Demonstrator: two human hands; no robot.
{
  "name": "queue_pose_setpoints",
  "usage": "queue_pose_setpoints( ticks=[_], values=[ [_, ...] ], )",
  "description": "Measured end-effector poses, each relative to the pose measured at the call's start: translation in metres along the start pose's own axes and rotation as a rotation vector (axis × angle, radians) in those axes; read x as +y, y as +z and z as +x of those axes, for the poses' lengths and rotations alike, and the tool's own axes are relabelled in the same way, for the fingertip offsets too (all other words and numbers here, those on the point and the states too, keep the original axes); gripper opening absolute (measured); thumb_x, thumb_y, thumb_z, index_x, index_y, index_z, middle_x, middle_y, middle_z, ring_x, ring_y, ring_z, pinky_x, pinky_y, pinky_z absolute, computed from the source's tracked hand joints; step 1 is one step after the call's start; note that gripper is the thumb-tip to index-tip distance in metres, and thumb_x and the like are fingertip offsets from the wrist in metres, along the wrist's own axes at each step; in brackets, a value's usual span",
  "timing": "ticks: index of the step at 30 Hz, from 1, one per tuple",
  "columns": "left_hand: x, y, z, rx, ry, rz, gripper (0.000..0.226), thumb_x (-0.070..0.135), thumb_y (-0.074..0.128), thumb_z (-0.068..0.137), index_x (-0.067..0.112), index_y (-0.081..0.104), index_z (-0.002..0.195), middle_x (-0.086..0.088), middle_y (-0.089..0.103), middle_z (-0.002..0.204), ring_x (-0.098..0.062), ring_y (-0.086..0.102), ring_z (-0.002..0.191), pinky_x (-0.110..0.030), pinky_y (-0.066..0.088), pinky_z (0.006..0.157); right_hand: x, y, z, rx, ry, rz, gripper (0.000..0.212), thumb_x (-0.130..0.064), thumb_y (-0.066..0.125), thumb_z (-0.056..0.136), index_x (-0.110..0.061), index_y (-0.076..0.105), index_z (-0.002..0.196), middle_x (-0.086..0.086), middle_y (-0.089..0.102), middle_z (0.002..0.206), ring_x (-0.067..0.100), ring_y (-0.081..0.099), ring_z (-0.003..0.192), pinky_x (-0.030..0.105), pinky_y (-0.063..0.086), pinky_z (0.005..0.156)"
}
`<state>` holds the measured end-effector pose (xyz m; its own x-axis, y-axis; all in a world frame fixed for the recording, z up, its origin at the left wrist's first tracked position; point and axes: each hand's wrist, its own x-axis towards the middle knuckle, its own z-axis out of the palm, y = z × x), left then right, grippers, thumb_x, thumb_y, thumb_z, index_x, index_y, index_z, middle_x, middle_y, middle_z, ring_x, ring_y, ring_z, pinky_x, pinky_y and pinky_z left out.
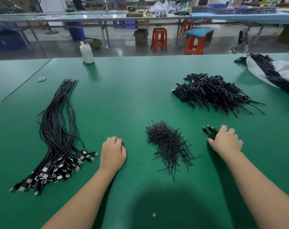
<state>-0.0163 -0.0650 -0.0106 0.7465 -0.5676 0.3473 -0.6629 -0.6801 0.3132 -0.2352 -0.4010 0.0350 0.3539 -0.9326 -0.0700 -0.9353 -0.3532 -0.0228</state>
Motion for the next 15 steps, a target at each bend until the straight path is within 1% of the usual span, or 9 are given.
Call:
queue_pose_setpoints(
  ticks=[2, 4, 7, 9, 10, 12, 13, 14, 15],
  values=[
    [0.0, 0.0, 0.0, -0.002, -0.005, -0.002, 0.006, 0.006, 0.064, 0.082, 0.007, 0.068, 0.086, -0.004, 0.062, 0.086, -0.024, 0.052, 0.082, -0.038, 0.046, 0.075, 0.009, 0.002, 0.006, -0.049, 0.036, 0.072, 0.069, -0.049, 0.066, 0.088, -0.007, 0.032, 0.131, 0.019, 0.051, 0.126, 0.036, 0.054, 0.111, 0.042, 0.047, 0.077],
    [0.0, 0.0, 0.0, -0.005, -0.009, -0.006, 0.006, 0.007, 0.063, 0.082, 0.007, 0.067, 0.087, -0.004, 0.061, 0.086, -0.024, 0.052, 0.082, -0.038, 0.046, 0.075, 0.015, 0.003, 0.009, -0.042, 0.053, 0.106, 0.063, -0.047, 0.067, 0.088, -0.006, 0.035, 0.123, 0.018, 0.056, 0.118, 0.036, 0.057, 0.104, 0.039, 0.047, 0.069],
    [-0.001, 0.0, 0.001, -0.01, -0.011, -0.004, 0.007, 0.007, 0.062, 0.083, 0.007, 0.067, 0.087, -0.003, 0.062, 0.086, -0.023, 0.052, 0.082, -0.037, 0.046, 0.075, 0.021, 0.001, 0.012, -0.043, 0.089, 0.141, 0.06, -0.047, 0.067, 0.088, -0.005, 0.037, 0.119, 0.017, 0.058, 0.11, 0.035, 0.059, 0.096, 0.038, 0.049, 0.068],
    [-0.001, 0.0, 0.001, -0.01, -0.011, -0.001, 0.007, 0.007, 0.062, 0.083, 0.007, 0.067, 0.087, -0.003, 0.061, 0.086, -0.023, 0.051, 0.082, -0.037, 0.046, 0.075, 0.023, -0.002, 0.011, -0.047, 0.107, 0.127, 0.063, -0.05, 0.066, 0.088, -0.004, 0.038, 0.121, 0.018, 0.058, 0.112, 0.035, 0.059, 0.098, 0.039, 0.051, 0.072],
    [-0.001, 0.0, 0.001, -0.011, -0.011, 0.002, 0.007, 0.007, 0.062, 0.083, 0.007, 0.067, 0.087, -0.003, 0.062, 0.086, -0.022, 0.051, 0.082, -0.037, 0.046, 0.075, 0.022, -0.004, 0.009, -0.017, 0.102, 0.076, 0.066, -0.054, 0.065, 0.087, -0.004, 0.039, 0.123, 0.018, 0.057, 0.116, 0.035, 0.058, 0.103, 0.039, 0.05, 0.076],
    [-0.001, 0.001, 0.001, -0.017, -0.01, 0.008, 0.008, 0.008, 0.062, 0.083, 0.007, 0.067, 0.088, -0.003, 0.062, 0.086, -0.022, 0.051, 0.083, -0.037, 0.046, 0.076, 0.017, -0.009, 0.003, 0.124, 0.031, -0.06, 0.073, -0.061, 0.063, 0.085, -0.004, 0.045, 0.126, 0.018, 0.056, 0.121, 0.034, 0.053, 0.109, 0.04, 0.047, 0.085],
    [-0.001, 0.001, 0.001, -0.02, -0.01, 0.011, 0.008, 0.008, 0.061, 0.083, 0.007, 0.067, 0.089, -0.003, 0.062, 0.087, -0.022, 0.051, 0.083, -0.037, 0.046, 0.076, 0.013, -0.01, 0.0, 0.211, -0.048, -0.067, 0.071, -0.06, 0.062, 0.085, -0.004, 0.049, 0.126, 0.018, 0.056, 0.12, 0.033, 0.053, 0.108, 0.04, 0.046, 0.086],
    [-0.001, 0.001, 0.001, -0.021, -0.011, 0.014, 0.008, 0.008, 0.061, 0.084, 0.007, 0.067, 0.089, -0.003, 0.062, 0.087, -0.022, 0.052, 0.084, -0.037, 0.046, 0.077, 0.006, -0.01, -0.003, 0.255, -0.142, -0.004, 0.065, -0.055, 0.062, 0.088, -0.004, 0.052, 0.127, 0.017, 0.058, 0.118, 0.031, 0.053, 0.106, 0.039, 0.046, 0.085],
    [-0.001, 0.001, 0.001, -0.022, -0.013, 0.016, 0.008, 0.008, 0.061, 0.084, 0.008, 0.067, 0.089, -0.003, 0.062, 0.087, -0.022, 0.052, 0.084, -0.037, 0.046, 0.077, -0.003, -0.01, -0.008, 0.247, -0.236, 0.107, 0.056, -0.048, 0.061, 0.091, -0.005, 0.054, 0.128, 0.016, 0.06, 0.118, 0.029, 0.054, 0.107, 0.038, 0.047, 0.086]
  ],
)
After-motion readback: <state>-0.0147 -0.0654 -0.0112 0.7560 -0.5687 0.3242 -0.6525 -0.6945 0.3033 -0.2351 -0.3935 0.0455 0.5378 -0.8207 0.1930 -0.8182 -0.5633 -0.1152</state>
